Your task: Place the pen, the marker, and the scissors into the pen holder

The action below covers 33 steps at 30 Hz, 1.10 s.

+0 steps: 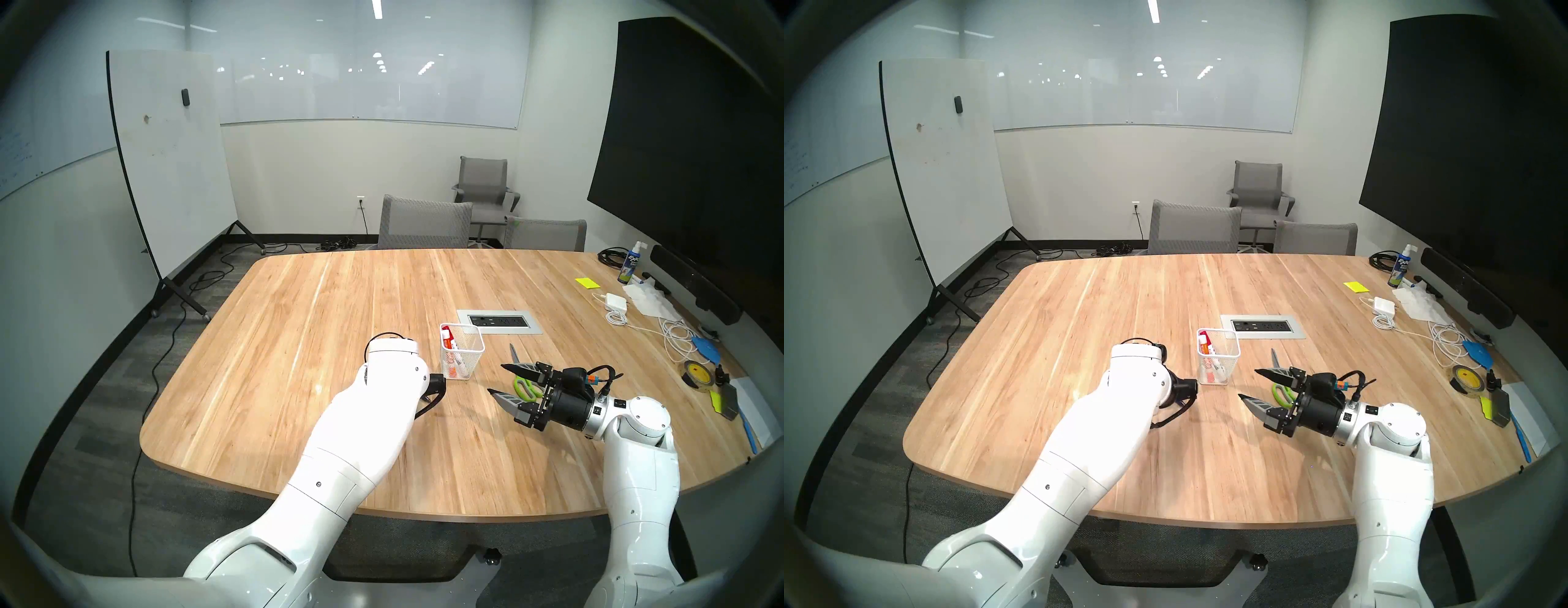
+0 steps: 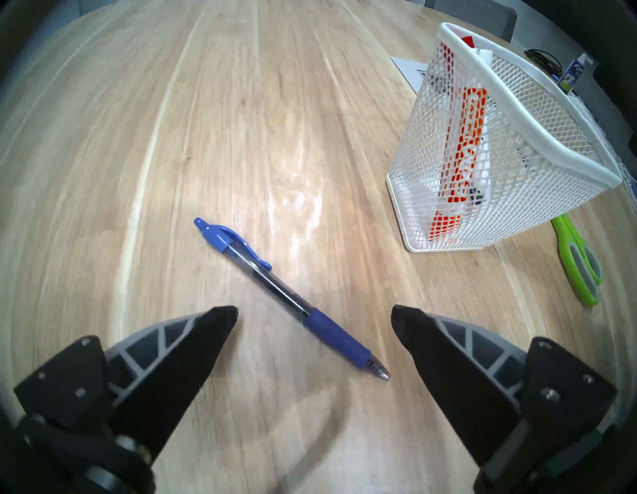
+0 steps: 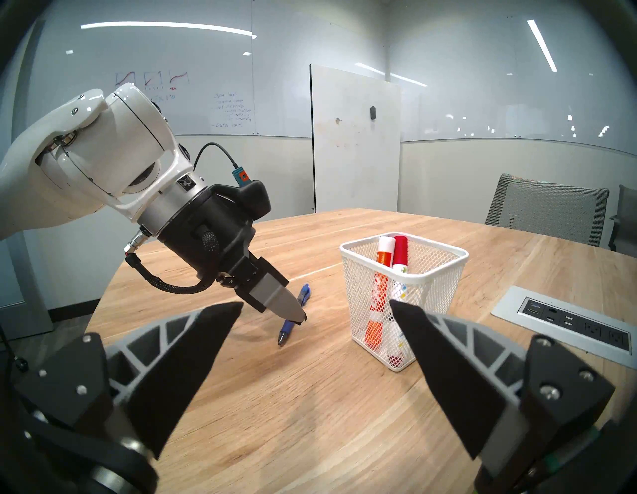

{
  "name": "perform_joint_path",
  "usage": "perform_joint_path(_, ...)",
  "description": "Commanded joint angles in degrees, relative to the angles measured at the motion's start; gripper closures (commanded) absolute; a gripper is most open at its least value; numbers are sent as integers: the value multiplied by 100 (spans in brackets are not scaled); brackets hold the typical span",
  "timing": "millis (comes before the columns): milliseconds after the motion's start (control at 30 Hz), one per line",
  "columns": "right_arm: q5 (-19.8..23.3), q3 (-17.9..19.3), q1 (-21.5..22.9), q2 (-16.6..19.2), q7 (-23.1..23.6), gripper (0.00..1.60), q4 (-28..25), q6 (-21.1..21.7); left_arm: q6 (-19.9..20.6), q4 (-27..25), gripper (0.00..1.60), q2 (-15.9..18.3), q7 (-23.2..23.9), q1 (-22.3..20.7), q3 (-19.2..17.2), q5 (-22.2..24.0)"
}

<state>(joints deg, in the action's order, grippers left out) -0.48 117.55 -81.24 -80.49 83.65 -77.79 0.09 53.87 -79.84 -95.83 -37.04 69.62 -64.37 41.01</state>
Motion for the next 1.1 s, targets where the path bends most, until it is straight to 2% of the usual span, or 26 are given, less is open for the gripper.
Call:
perform_joint_path(0, 19, -7, 86, -5, -4, 0, -96, 11, -42, 72, 0, -97, 39, -152, -13, 34)
perform_joint_path(400, -16, 24, 100, -31, 23, 0, -96, 11, -32, 225, 1, -103, 52, -239, -39, 102)
perform_joint_path(467, -25, 32, 104, -38, 30, 0, -96, 11, -48, 262, 13, -99, 64, -255, -34, 109)
perform_joint_path(533, -29, 35, 105, -41, 32, 0, -96, 11, -48, 271, 14, -99, 65, -260, -36, 114)
perform_joint_path(667, -44, 49, 111, -52, 44, 0, -96, 11, -41, 298, 42, -101, 74, -276, -44, 141)
perform_joint_path(733, -47, 51, 112, -54, 46, 0, -96, 11, -43, 301, 45, -102, 77, -275, -48, 147)
perform_joint_path(833, -59, 62, 117, -63, 55, 0, -96, 11, -57, 301, 58, -102, 73, -270, -46, 161)
perform_joint_path(1067, -78, 78, 124, -76, 69, 0, -97, 11, -56, 322, 55, -102, 80, -258, -42, 192)
